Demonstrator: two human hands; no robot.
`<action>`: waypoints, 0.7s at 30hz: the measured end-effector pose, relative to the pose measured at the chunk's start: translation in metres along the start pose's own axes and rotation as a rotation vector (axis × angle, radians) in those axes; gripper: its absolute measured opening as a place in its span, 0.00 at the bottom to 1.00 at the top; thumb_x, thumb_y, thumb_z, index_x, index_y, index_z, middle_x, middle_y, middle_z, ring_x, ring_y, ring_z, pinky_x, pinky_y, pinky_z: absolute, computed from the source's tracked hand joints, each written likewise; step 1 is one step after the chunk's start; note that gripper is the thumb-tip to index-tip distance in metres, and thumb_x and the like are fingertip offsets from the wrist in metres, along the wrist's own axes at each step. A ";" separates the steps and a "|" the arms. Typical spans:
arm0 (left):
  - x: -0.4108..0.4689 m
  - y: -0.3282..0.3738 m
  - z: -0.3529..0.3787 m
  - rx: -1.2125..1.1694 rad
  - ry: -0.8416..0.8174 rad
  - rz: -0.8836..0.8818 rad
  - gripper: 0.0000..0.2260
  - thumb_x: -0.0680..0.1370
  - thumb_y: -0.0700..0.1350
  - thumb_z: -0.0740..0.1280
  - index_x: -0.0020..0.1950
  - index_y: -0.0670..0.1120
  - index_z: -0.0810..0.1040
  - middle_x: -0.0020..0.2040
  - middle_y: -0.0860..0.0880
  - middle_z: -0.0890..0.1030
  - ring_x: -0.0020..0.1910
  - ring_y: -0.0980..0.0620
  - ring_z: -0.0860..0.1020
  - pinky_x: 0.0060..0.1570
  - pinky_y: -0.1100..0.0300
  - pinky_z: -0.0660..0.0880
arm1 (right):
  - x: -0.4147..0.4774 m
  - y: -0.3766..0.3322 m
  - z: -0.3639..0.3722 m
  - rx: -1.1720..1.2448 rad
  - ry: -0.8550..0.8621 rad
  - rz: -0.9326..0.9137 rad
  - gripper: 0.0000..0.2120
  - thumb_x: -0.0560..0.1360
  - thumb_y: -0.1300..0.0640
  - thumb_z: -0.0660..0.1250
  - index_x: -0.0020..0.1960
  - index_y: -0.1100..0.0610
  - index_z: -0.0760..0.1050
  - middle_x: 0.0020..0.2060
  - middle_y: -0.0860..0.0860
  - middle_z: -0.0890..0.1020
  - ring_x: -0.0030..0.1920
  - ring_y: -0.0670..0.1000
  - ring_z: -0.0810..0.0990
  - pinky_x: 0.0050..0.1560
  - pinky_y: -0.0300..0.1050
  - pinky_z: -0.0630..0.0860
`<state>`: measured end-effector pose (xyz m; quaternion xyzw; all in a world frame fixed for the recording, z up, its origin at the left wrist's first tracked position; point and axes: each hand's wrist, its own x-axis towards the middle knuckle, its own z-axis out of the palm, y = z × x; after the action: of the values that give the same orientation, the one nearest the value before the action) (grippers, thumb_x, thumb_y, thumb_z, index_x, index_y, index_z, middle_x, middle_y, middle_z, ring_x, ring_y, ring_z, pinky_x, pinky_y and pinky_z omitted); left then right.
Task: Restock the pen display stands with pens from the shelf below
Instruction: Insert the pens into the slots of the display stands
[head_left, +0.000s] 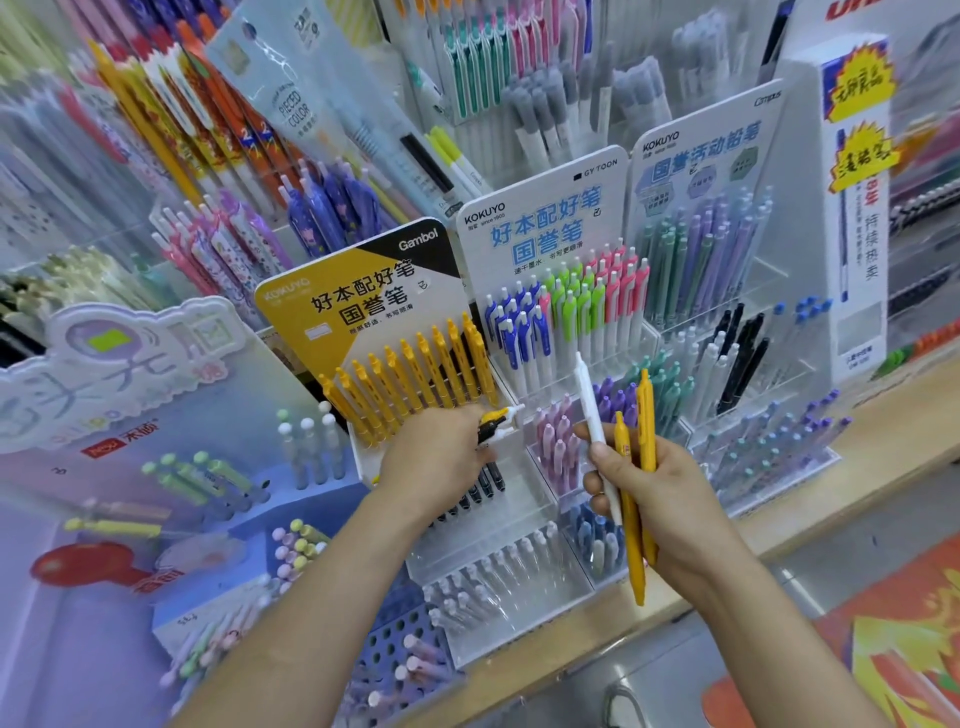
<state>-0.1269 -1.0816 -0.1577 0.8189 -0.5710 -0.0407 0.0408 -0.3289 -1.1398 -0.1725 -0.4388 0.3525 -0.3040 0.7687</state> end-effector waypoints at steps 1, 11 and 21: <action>0.001 0.000 0.001 0.036 0.002 0.013 0.12 0.77 0.52 0.68 0.58 0.49 0.76 0.46 0.47 0.83 0.45 0.45 0.80 0.41 0.53 0.77 | 0.000 0.000 0.000 0.003 0.005 0.003 0.07 0.79 0.64 0.64 0.53 0.64 0.79 0.32 0.53 0.79 0.32 0.50 0.77 0.31 0.39 0.76; 0.008 0.003 -0.003 0.149 -0.039 0.105 0.07 0.77 0.50 0.68 0.53 0.50 0.76 0.43 0.48 0.81 0.42 0.45 0.79 0.37 0.53 0.77 | -0.002 0.007 0.000 0.087 -0.040 0.046 0.12 0.80 0.55 0.62 0.58 0.61 0.75 0.29 0.54 0.73 0.20 0.46 0.62 0.19 0.36 0.57; -0.003 0.009 -0.015 -0.176 0.026 -0.045 0.11 0.75 0.55 0.69 0.49 0.49 0.76 0.39 0.50 0.80 0.37 0.50 0.77 0.35 0.56 0.74 | -0.007 0.005 -0.005 0.214 -0.223 0.124 0.18 0.75 0.58 0.63 0.62 0.65 0.74 0.34 0.59 0.77 0.19 0.47 0.64 0.19 0.36 0.55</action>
<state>-0.1344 -1.0817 -0.1414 0.8252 -0.5461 -0.0808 0.1191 -0.3361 -1.1349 -0.1769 -0.3626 0.2572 -0.2413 0.8627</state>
